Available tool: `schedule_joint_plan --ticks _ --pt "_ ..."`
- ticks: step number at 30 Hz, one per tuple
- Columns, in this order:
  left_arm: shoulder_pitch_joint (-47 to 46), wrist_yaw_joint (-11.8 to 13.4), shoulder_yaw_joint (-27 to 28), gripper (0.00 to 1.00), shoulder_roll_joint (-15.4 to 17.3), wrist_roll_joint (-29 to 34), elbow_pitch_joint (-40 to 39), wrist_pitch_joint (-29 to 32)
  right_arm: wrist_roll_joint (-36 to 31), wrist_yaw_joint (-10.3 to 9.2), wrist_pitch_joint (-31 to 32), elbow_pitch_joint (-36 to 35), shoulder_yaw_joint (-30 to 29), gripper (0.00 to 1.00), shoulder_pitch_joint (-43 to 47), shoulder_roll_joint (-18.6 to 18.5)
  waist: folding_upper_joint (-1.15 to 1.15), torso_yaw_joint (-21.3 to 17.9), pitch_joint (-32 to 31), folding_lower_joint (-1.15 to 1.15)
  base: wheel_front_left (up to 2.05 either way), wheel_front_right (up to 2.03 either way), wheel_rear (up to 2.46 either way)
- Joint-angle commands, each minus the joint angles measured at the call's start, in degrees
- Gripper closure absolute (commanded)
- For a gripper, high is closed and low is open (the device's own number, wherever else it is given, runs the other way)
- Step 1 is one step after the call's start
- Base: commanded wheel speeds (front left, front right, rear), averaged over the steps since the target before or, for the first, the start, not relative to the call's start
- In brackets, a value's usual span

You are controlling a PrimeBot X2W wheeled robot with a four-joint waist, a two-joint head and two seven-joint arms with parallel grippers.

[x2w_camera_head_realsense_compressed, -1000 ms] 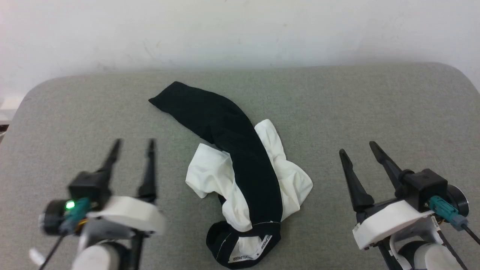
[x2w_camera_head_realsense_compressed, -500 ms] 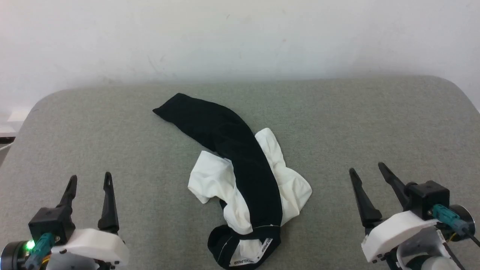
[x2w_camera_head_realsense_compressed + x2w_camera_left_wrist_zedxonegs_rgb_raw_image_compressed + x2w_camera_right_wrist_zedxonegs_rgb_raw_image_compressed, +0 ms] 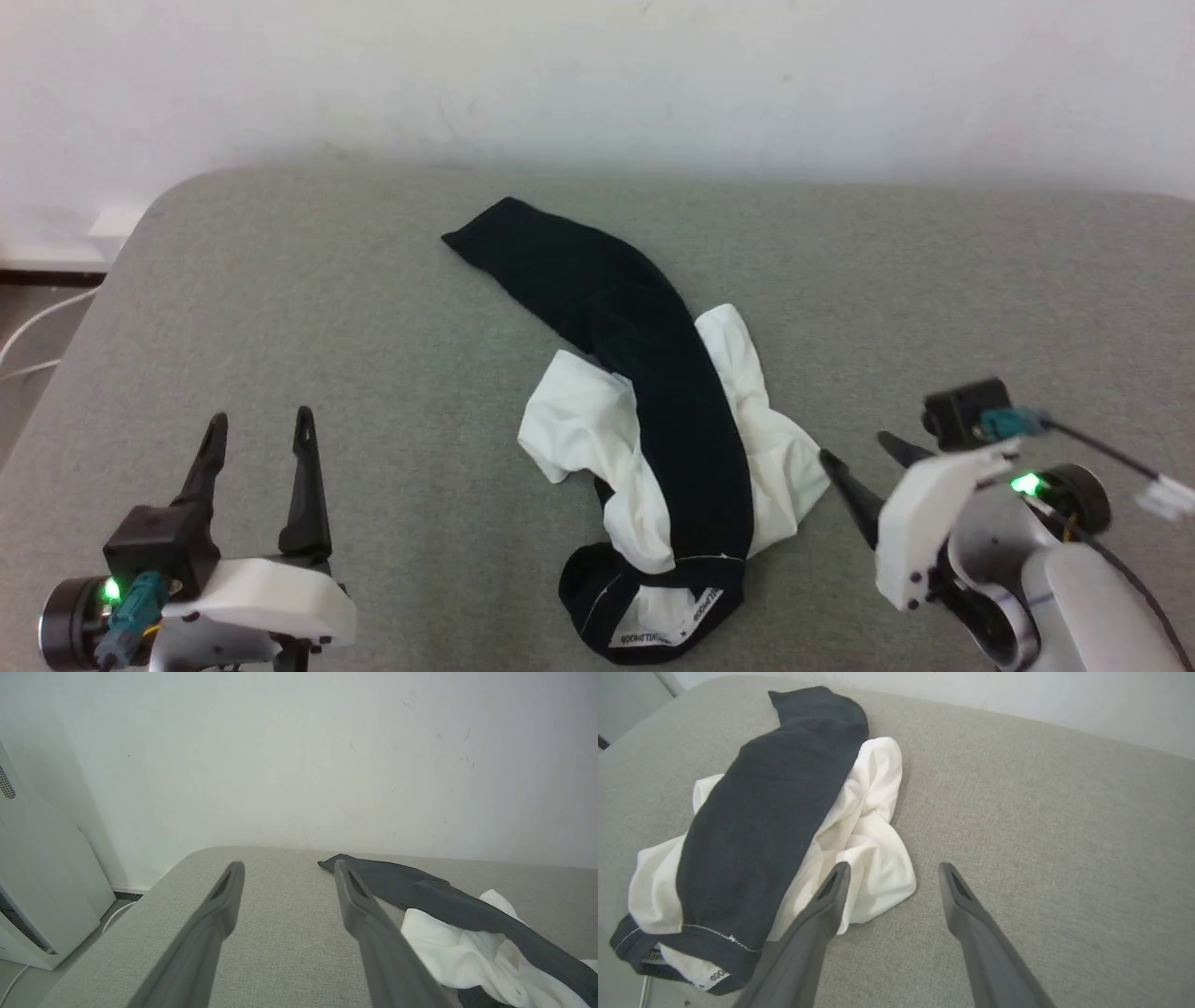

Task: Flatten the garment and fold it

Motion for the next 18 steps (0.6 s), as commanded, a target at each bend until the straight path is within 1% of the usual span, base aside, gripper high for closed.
schedule_joint_plan --ticks 1,6,10,14,17,18 --pt "-1.0 -0.2 -0.3 0.00 -0.3 0.1 0.4 -0.6 2.1 -0.08 1.8 1.2 1.3 0.00 -2.2 -0.4 0.00 1.3 1.0 0.00 0.00 0.00 0.00" --pt "-2.3 -0.4 -1.0 0.00 -0.9 0.0 1.0 -1.3 9.8 -0.08 10.1 5.9 7.7 0.00 -8.8 -1.8 0.00 2.5 2.4 0.00 0.00 0.00 0.00" --pt "-3.6 -0.5 -1.3 0.00 -1.2 -0.1 1.3 -1.8 14.5 -0.08 14.2 9.1 11.5 0.00 -13.5 -2.4 0.00 3.3 3.8 0.00 0.00 0.00 0.00" --pt "-4.6 -0.7 -1.6 0.00 -1.4 -0.3 1.6 -2.4 17.3 -0.08 15.9 12.4 14.3 0.00 -17.5 -3.1 0.00 4.1 5.3 0.00 0.00 0.00 0.00" --pt "-5.0 -0.8 -1.8 0.00 -1.7 -0.5 2.1 -3.0 19.9 -0.08 15.9 14.1 16.4 0.00 -19.7 -3.2 0.00 4.6 6.1 0.00 0.00 0.00 0.00" --pt "-5.1 -0.8 -1.9 0.00 -1.8 -0.5 2.3 -3.2 20.4 -0.08 15.7 14.2 17.5 0.05 -20.4 -3.5 0.00 4.7 6.3 0.00 0.00 0.00 0.00"
